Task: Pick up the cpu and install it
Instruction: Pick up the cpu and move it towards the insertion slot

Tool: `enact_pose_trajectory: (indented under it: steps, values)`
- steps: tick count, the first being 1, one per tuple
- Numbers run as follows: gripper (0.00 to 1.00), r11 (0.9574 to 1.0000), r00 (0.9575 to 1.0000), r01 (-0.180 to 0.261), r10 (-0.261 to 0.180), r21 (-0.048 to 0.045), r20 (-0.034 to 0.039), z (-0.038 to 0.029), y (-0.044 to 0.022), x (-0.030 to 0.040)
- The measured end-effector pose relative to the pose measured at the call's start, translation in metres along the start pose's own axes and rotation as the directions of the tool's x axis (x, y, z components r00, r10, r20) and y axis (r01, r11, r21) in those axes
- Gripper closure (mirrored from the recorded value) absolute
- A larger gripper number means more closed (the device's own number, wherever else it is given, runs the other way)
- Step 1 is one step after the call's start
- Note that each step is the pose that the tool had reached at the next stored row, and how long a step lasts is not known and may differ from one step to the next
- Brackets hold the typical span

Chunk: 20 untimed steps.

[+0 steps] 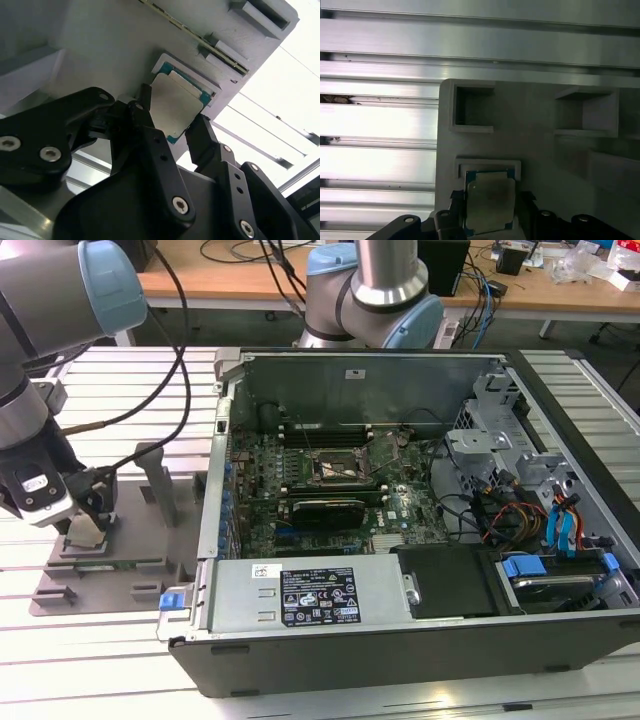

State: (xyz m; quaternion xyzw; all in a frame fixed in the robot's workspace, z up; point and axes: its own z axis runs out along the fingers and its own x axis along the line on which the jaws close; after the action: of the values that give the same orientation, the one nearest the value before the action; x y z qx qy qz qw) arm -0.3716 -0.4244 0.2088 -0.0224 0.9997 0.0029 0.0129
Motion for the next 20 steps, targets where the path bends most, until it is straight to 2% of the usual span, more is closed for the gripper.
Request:
enact_pose_trajectory:
  steps: [5, 13, 14, 15, 16, 17, 18, 20]
  values:
    - [0.45, 1.0, 1.0, 0.0, 0.0, 0.0, 0.0, -0.0054, 0.0, -0.0001]
    - [0.45, 1.0, 1.0, 0.0, 0.0, 0.0, 0.0001, -0.0064, 0.0, -0.0002]
    - [0.44, 1.0, 1.0, 0.0, 0.0, 0.0, 0.0, -0.0065, 0.0001, -0.0002]
    - [0.38, 1.0, 1.0, 0.0, 0.0, 0.0, 0.0, -0.0065, 0.0, -0.0002]
    - [0.38, 1.0, 1.0, 0.002, -0.002, 0.0062, -0.0006, -0.0067, 0.0, -0.0001]
    - [0.38, 0.9995, 0.9998, 0.022, -0.022, 0.0242, -0.0026, -0.0063, 0.0, -0.0002]
    - [0.38, 0.9991, 0.9994, 0.035, -0.035, 0.0225, -0.0025, -0.0053, 0.0001, -0.0001]
    - [0.38, 0.9992, 0.9992, 0.04, -0.04, 0.009, -0.0013, -0.0026, 0.0001, -0.0001]
